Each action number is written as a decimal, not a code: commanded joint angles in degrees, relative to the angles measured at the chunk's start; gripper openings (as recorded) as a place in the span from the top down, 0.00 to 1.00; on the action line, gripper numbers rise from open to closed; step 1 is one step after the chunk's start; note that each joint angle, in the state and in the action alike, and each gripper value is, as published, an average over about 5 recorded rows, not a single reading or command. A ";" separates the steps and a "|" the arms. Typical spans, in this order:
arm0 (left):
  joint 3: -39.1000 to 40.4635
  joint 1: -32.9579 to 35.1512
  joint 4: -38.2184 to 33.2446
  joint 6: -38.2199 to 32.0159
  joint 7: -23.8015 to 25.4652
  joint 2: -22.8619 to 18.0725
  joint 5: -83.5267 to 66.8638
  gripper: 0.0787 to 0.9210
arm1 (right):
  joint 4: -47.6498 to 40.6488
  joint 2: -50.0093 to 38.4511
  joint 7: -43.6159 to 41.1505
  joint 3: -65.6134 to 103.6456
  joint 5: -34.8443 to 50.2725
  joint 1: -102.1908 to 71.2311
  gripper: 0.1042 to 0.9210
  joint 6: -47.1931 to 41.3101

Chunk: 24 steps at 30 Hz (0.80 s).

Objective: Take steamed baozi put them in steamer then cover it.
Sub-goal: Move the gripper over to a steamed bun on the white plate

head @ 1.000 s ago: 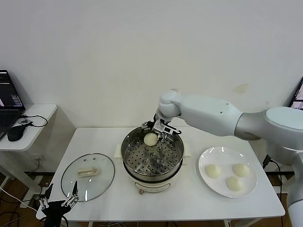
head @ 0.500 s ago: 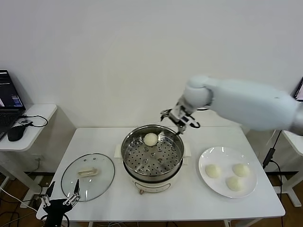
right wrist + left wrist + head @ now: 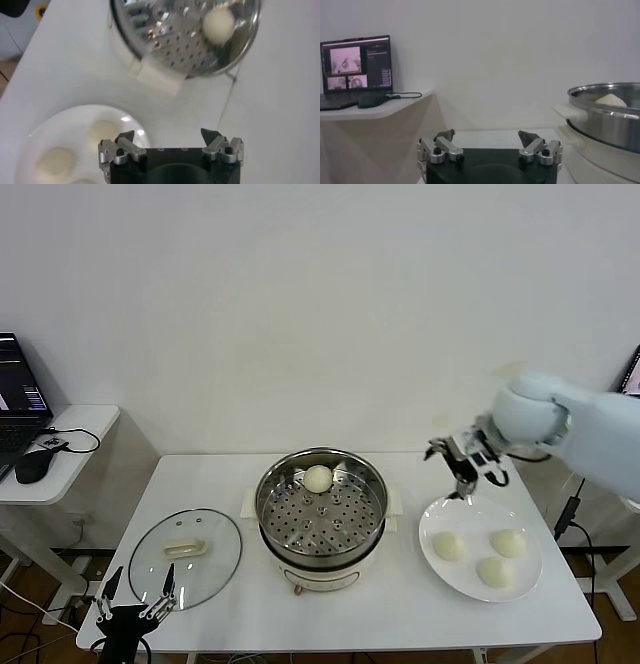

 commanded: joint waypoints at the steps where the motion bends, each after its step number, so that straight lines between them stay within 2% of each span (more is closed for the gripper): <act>1: 0.00 0.14 -0.18 0.03 -0.03 0.00 0.11 0.12 | -0.21 -6.85 -0.49 12.46 -4.24 -16.43 0.12 -2.17; 8: -0.65 0.68 -0.09 0.11 -0.10 -0.37 0.40 0.12 | -5.78 -4.09 -0.51 21.49 -10.17 -30.38 0.12 -0.72; 24: -1.39 1.33 0.13 0.02 -0.19 -0.99 0.53 0.12 | -13.37 3.60 0.47 23.64 -13.80 -35.32 0.12 0.23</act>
